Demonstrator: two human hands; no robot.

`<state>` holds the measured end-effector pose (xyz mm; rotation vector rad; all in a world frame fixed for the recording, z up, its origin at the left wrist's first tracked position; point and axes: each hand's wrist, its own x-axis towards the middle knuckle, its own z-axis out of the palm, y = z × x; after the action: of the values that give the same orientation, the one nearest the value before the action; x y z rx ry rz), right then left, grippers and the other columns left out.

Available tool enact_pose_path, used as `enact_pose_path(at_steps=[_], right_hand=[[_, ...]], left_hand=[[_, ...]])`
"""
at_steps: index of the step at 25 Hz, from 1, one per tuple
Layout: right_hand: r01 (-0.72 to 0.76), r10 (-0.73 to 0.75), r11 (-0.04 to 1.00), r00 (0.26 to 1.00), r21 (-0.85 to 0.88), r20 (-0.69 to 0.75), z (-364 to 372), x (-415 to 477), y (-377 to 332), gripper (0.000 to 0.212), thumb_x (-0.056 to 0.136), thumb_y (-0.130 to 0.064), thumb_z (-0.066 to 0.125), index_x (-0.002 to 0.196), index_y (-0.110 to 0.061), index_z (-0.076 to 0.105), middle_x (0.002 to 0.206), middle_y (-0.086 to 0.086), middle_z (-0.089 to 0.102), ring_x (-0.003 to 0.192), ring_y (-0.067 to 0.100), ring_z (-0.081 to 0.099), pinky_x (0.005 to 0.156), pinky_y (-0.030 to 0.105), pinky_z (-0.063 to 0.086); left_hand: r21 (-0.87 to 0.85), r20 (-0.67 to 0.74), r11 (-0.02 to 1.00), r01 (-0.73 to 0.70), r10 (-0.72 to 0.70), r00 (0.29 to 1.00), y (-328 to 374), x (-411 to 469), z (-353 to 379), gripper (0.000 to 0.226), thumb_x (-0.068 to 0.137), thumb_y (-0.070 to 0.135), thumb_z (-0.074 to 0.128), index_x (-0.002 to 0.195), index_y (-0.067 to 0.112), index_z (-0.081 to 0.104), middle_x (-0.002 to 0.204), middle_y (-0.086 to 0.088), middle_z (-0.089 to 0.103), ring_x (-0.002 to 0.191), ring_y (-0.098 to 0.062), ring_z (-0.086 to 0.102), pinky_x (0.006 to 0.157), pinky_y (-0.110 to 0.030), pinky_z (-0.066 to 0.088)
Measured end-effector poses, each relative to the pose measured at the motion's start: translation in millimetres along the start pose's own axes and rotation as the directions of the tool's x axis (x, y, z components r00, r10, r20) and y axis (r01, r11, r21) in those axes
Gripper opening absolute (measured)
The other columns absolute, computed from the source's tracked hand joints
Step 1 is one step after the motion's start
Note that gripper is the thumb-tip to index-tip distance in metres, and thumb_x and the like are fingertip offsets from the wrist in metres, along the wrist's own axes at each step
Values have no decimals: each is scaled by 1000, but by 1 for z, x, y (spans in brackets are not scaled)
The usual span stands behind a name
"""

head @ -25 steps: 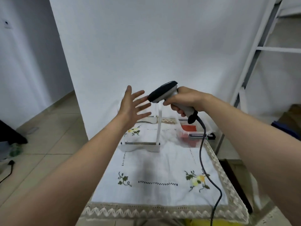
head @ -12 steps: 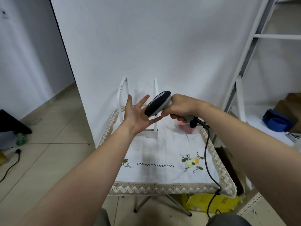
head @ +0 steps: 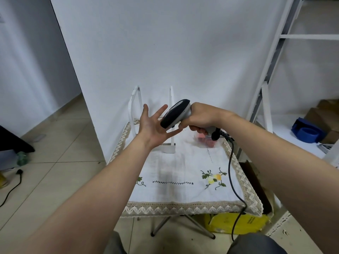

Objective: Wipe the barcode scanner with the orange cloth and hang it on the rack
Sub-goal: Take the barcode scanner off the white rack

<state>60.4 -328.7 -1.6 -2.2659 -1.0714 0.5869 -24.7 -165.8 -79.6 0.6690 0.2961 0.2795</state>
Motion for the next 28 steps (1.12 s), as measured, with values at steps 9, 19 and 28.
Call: enact_pose_path(at_steps=[9, 19, 28], right_hand=[[-4, 5, 999, 999, 53, -35, 1, -5, 1, 21, 83, -22, 76, 73, -10, 61, 57, 6, 50, 40, 21, 41, 43, 24, 37], [-4, 6, 999, 999, 35, -47, 2, -6, 2, 22, 80, -18, 74, 65, -13, 59, 60, 8, 49, 40, 21, 39, 43, 24, 34], [-28, 29, 999, 999, 43, -25, 7, 3, 4, 20, 80, -18, 75, 69, -12, 60, 58, 7, 48, 39, 21, 39, 46, 25, 34]], left_hand=[[18, 10, 1000, -10, 9, 1000, -5, 2, 0, 77, 93, 75, 37, 136, 17, 62, 127, -23, 70, 119, -44, 66, 100, -71, 45], [27, 7, 1000, -7, 6, 1000, -4, 3, 2, 77, 93, 76, 35, 134, 18, 64, 126, -22, 70, 118, -42, 67, 101, -68, 46], [36, -3, 999, -4, 4, 1000, -1, 7, -6, 76, 92, 77, 35, 134, 21, 64, 131, -22, 68, 119, -41, 66, 99, -67, 48]])
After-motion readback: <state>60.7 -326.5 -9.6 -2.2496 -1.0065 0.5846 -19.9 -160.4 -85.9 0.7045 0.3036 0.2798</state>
